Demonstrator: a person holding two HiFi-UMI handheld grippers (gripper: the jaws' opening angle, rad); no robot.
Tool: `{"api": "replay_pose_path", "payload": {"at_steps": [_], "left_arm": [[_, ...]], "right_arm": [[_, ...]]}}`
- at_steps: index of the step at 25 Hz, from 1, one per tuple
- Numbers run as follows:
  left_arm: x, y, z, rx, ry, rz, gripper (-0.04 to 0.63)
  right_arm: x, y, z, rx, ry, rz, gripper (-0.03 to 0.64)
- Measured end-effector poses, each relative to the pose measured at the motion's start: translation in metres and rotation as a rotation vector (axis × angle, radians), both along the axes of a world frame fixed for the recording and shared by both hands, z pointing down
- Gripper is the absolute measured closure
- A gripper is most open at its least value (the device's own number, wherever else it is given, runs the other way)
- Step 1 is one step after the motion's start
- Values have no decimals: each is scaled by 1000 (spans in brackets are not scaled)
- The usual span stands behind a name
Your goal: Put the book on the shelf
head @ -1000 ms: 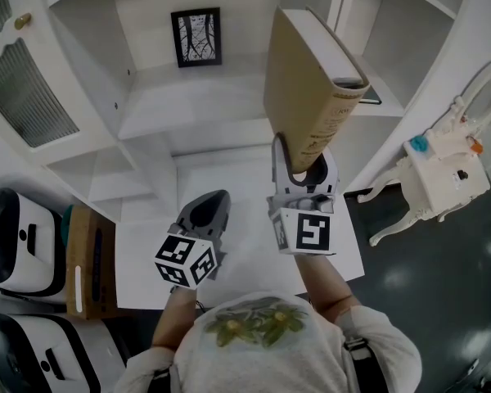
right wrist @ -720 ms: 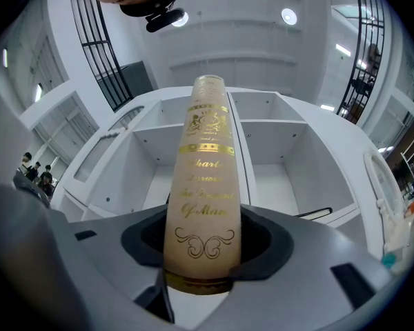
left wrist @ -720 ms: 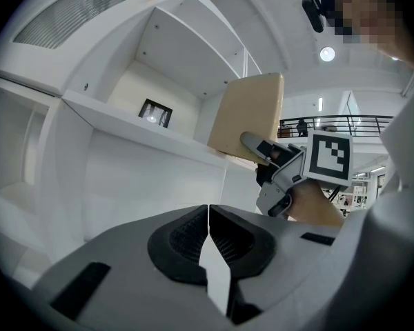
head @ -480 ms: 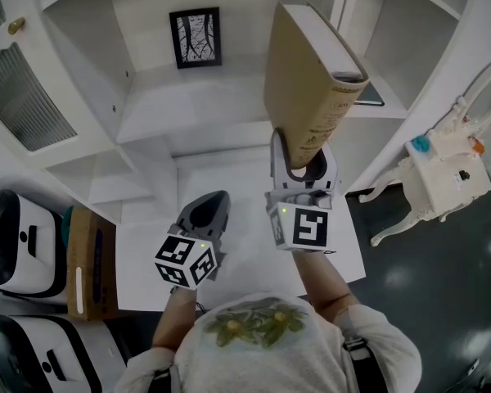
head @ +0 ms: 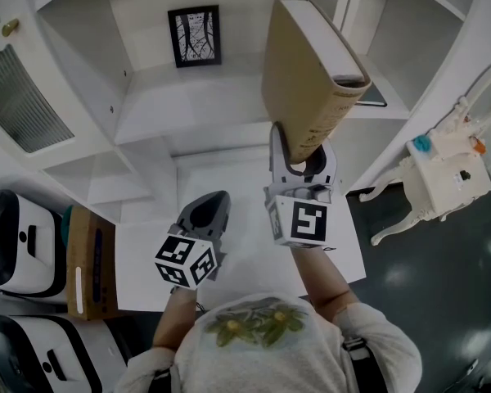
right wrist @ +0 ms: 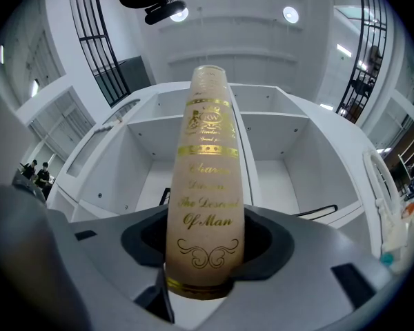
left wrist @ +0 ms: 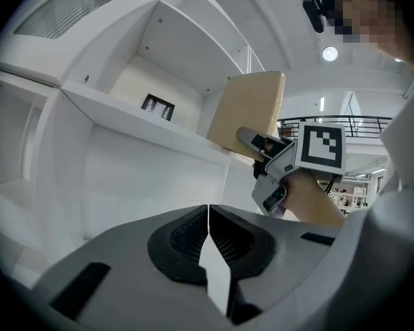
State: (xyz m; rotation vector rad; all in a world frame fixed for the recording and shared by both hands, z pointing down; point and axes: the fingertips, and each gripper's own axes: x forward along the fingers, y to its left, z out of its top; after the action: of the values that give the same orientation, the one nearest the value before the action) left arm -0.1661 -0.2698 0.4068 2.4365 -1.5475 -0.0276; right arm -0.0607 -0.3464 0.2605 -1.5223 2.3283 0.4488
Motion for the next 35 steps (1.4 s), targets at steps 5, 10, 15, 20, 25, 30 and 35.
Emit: {"api": "replay_pose_path", "payload": {"at_steps": [5, 10, 15, 20, 25, 30, 35], "left_arm": [[-1, 0, 1, -4, 1, 0, 563], [0, 0, 1, -4, 0, 1, 563], [2, 1, 0, -1, 0, 2, 563], [0, 2, -1, 0, -1, -2, 563], [0, 3, -2, 3, -3, -4, 563], [0, 4, -2, 4, -5, -6, 563], [1, 5, -3, 7, -6, -8, 563]], "right_arm": [[-1, -2, 0, -16, 1, 2, 388], [-2, -5, -3, -62, 13, 14, 388], [-2, -12, -6, -108, 8, 31, 388], [-4, -16, -9, -114, 9, 45, 388], [-6, -20, -12, -108, 14, 56, 388], [-8, -25, -12, -119, 12, 61, 388], [-8, -29, -12, -120, 12, 68, 388]]}}
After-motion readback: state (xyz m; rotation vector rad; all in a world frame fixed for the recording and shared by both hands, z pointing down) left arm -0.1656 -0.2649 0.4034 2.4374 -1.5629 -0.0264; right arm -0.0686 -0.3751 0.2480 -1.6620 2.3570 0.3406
